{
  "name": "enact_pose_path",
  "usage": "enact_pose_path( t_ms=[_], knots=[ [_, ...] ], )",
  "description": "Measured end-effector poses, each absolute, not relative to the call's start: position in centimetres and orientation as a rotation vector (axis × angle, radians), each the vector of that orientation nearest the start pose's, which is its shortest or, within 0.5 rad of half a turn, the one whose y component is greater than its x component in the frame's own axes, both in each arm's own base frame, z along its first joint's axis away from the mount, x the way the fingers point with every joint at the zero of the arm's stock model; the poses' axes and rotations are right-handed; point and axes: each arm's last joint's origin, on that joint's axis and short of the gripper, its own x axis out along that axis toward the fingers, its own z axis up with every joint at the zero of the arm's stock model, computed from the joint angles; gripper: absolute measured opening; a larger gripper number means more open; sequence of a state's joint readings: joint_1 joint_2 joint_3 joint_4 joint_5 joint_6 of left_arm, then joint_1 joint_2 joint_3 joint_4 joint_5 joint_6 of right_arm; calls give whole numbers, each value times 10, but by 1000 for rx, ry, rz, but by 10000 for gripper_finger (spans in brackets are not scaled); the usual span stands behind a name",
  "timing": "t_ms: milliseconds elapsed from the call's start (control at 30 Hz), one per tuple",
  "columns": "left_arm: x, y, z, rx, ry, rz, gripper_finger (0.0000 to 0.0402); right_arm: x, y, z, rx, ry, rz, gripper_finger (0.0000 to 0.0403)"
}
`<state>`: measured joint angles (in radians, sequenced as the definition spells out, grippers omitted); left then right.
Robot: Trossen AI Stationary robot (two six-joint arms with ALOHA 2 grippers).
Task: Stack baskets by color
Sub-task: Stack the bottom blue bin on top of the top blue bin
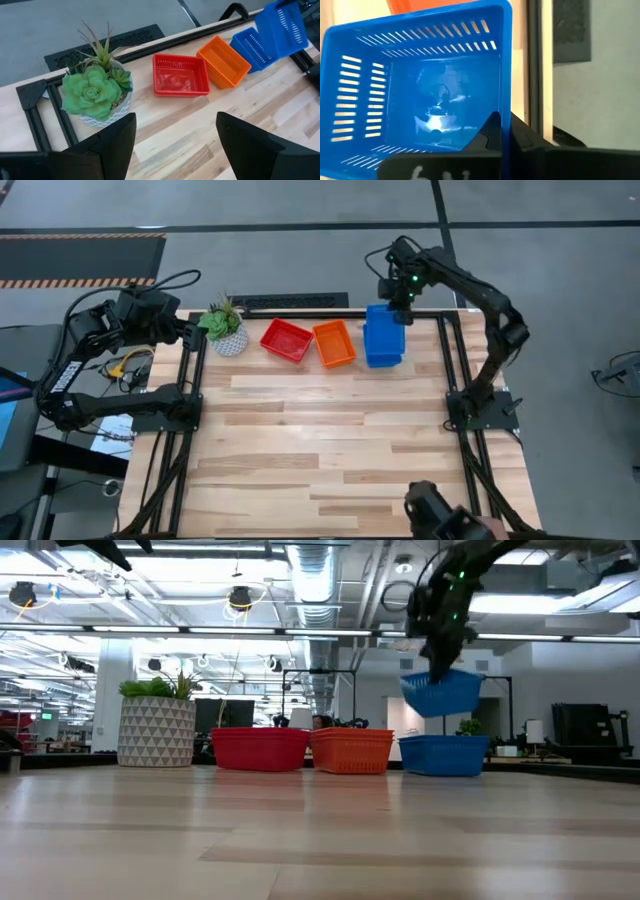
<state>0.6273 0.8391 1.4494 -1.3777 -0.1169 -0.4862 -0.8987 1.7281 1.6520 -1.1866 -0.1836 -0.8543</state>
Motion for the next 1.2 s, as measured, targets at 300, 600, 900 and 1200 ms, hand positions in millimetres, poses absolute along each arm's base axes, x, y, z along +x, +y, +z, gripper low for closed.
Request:
enact_pose_path(
  t_ms=[300, 600, 900, 1200],
  knots=[
    [62, 50, 423, -627, 574, 913, 263, 219, -284, 282, -35, 1261, -14, 13],
    [62, 50, 423, -628, 570, 926, 263, 227, -297, 256, -13, 1283, 30, 17],
    [61, 50, 423, -630, 567, 934, 263, 226, -301, 250, -22, 1294, 50, 20],
    [61, 50, 423, -624, 570, 932, 263, 223, -298, 237, -3, 1315, 74, 47]
  ],
)
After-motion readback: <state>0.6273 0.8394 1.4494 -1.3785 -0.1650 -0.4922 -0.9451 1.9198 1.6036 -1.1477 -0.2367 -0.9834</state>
